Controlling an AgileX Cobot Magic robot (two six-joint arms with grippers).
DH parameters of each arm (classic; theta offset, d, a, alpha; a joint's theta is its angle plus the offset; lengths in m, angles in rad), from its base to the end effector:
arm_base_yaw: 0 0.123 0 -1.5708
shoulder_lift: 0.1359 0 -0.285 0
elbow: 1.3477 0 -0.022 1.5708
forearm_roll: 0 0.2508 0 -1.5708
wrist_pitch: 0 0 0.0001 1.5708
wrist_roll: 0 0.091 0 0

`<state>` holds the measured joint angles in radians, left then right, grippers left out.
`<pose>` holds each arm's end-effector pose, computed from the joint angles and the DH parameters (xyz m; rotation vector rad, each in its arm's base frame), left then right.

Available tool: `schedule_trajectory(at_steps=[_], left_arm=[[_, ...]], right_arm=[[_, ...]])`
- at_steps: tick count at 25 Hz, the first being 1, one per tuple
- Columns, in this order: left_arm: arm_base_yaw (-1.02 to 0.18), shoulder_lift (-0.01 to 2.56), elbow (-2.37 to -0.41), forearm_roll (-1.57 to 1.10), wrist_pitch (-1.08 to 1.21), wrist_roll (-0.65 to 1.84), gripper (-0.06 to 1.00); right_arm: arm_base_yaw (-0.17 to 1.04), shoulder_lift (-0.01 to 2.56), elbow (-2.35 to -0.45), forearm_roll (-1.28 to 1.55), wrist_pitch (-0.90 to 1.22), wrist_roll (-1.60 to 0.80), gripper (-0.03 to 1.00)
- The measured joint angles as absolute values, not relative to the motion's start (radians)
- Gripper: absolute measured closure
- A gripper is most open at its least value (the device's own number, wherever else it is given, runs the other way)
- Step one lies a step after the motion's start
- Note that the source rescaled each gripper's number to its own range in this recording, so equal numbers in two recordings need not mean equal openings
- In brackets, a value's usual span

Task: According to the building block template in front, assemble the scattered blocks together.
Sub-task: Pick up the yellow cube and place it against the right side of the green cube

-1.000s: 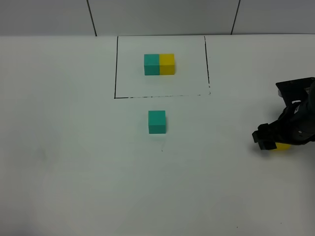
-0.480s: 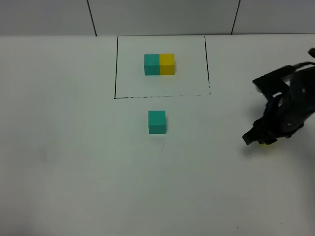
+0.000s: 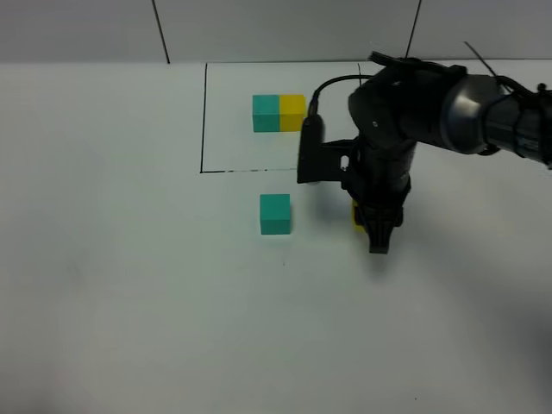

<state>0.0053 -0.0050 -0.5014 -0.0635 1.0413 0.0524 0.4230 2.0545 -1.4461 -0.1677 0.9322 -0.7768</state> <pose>-0.0050 -0.0050 0.2794 0.0499 2.0165 -0.0390 0.3743 0.1551 0.1597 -1.8310 2.4286 -0.2421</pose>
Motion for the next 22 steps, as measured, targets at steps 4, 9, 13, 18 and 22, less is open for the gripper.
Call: schedule_trajectory(at_steps=[4,9,13,18,22], left_arm=[[0.005,-0.005,-0.501,-0.063,1.041,0.052,0.13],[0.005,-0.005,-0.501,-0.063,1.041,0.052,0.13],[0.005,-0.005,-0.501,-0.063,1.041,0.052,0.13],[0.005,-0.005,-0.501,-0.063,1.041,0.052,0.13],[0.005,-0.005,-0.501,-0.063,1.041,0.052,0.13]], right_arm=[[0.443,2.129,-1.579,-0.103,0.977,-0.858,0.95],[0.444,2.211,-1.679,-0.056,1.003,-0.922,0.95],[0.444,2.259,-1.722,-0.041,1.004,-0.932,0.95],[0.444,2.302,-1.753,-0.012,1.003,-0.935,0.95],[0.443,2.309,-1.761,0.0,1.008,-0.938,0.95]])
